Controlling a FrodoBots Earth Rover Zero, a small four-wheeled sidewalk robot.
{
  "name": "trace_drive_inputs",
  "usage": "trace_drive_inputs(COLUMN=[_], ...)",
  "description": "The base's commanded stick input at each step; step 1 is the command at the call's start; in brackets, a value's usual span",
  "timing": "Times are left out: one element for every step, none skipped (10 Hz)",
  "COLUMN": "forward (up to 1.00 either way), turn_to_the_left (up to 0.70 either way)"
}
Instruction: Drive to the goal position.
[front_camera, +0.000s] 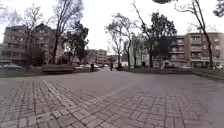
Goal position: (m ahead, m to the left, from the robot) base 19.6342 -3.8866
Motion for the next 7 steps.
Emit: trace_drive_inputs(forward=[0.70, 0.70, 0.70, 0.70, 0.70, 0.70, 0.70], turn_to_the_left=[0.00, 0.00, 0.00, 0.00, 0.00, 0.00, 0.00])
